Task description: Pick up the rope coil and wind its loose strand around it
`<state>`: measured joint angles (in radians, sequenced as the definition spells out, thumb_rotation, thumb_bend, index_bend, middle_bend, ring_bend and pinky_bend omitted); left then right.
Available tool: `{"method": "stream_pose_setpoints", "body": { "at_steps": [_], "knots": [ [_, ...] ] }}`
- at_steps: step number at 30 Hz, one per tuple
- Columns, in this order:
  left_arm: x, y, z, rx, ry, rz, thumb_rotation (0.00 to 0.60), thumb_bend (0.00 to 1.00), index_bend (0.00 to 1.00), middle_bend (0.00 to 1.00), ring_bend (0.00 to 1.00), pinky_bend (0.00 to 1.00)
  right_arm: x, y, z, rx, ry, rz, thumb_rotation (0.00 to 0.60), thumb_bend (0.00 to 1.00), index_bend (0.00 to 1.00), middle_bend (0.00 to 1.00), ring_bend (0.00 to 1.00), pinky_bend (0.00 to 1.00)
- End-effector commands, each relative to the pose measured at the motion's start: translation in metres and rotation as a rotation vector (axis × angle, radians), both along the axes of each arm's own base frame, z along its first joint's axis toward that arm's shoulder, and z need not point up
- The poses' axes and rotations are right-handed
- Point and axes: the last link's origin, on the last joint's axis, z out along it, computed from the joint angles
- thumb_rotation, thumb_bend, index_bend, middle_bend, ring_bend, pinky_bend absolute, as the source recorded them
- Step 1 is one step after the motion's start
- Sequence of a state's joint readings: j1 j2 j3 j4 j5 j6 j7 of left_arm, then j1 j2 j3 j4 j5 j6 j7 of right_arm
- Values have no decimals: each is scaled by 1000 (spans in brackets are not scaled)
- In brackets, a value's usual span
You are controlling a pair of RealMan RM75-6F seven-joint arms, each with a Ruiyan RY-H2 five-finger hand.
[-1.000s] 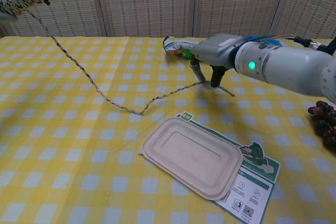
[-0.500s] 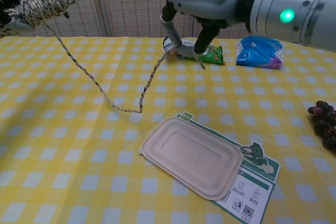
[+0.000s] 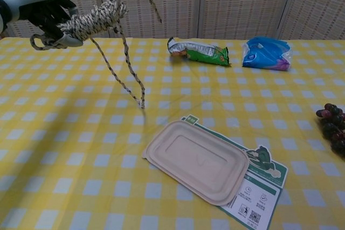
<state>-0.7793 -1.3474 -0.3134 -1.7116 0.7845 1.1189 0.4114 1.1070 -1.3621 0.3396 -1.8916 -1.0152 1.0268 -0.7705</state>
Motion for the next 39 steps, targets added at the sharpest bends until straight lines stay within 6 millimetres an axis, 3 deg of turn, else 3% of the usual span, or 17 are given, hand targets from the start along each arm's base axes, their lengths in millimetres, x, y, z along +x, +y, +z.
{"method": "stream_pose_setpoints", "body": {
  "at_steps": [1,11,20,31,39],
  "knots": [
    [15,-1,-7,-10,-23,-21,600,246,771,746,573,446,12,-5,8,-23,-21,-4,600,447,594,356,157,214],
    [57,-13,-27,-47,-82,-106,600,246,771,746,574,446,29,-33,19,-64,-51,-81,600,448,595,355,158,214],
    [79,-32,-27,-117,-225,-184,600,246,771,746,573,446,26,-60,22,-107,-43,-171,600,447,596,355,157,214],
    [90,-35,-9,-80,-404,-284,600,246,773,747,573,446,-8,-87,21,-123,-33,-299,600,448,601,355,157,214],
    [82,-29,16,-21,-479,-284,600,246,773,747,573,446,-51,-98,16,-133,8,-373,600,448,602,355,157,214]
  ]
}}
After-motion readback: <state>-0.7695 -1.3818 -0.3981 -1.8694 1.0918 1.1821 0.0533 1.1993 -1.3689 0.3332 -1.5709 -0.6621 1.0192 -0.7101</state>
